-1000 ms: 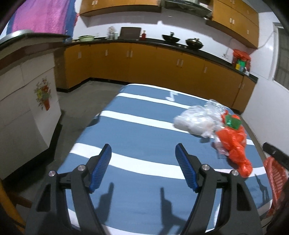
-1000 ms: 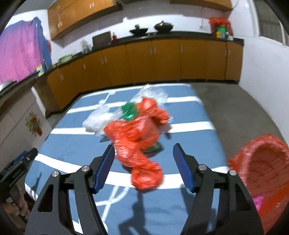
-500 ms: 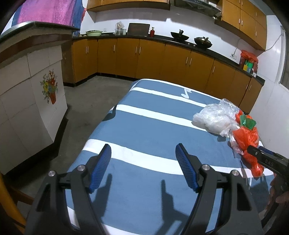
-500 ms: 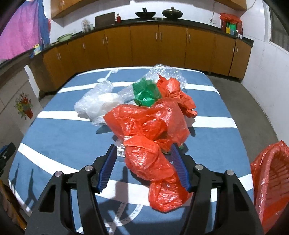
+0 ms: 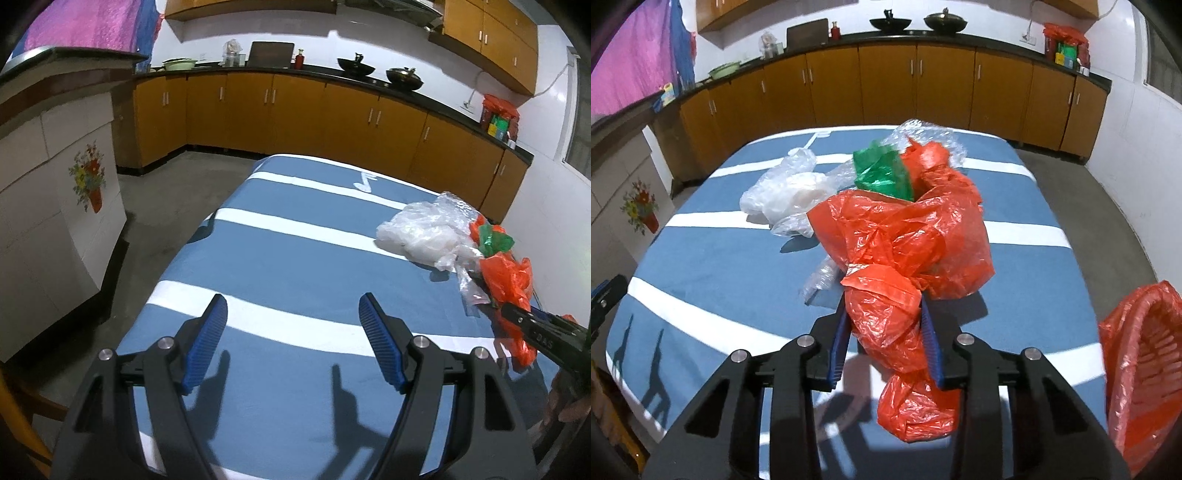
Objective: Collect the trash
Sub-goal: 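Grasp a large red bag with the right tool while the left tool grasps a clear plastic bag, then carry the red and clear bags over the basket and open both tools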
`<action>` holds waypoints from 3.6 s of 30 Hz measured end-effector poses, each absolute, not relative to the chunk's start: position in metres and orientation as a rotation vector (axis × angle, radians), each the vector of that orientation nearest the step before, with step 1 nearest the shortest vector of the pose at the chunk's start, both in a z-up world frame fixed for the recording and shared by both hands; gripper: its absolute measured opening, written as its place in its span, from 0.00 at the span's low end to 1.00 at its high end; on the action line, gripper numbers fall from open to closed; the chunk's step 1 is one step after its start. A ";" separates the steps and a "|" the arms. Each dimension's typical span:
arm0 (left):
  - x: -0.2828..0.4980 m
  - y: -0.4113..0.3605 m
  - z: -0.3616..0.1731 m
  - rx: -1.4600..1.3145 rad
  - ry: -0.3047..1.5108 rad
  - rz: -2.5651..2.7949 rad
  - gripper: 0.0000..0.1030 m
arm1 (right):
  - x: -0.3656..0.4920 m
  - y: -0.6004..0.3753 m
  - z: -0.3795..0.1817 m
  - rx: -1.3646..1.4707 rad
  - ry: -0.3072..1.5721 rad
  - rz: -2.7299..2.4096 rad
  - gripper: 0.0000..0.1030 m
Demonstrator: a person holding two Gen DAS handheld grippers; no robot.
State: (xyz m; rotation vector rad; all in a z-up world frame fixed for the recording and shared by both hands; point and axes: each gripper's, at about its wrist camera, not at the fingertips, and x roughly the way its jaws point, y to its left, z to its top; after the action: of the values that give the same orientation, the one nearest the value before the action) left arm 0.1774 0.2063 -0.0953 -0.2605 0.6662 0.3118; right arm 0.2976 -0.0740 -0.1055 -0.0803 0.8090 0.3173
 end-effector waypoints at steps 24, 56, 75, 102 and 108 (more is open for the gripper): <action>0.352 0.105 -0.092 -0.057 0.764 0.056 0.69 | 0.297 -0.146 -0.079 0.097 0.746 0.242 0.35; 0.286 0.102 -0.054 -0.065 0.674 -0.049 0.11 | 0.256 -0.179 -0.047 0.142 0.666 0.210 0.35; 0.215 0.000 0.002 -0.027 0.586 -0.316 0.11 | 0.195 -0.258 -0.015 0.175 0.568 0.036 0.35; 0.213 -0.119 -0.009 -0.031 0.625 -0.606 0.12 | 0.170 -0.352 -0.021 0.276 0.539 -0.164 0.35; 0.220 -0.144 -0.020 -0.040 0.650 -0.664 0.12 | 0.173 -0.363 -0.024 0.303 0.536 -0.166 0.35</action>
State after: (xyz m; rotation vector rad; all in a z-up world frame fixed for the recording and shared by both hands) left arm 0.2196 -0.1439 -0.0204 -0.0403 0.6502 -0.6638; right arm 0.1733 -0.3632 -0.0235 0.3025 0.5359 -0.1662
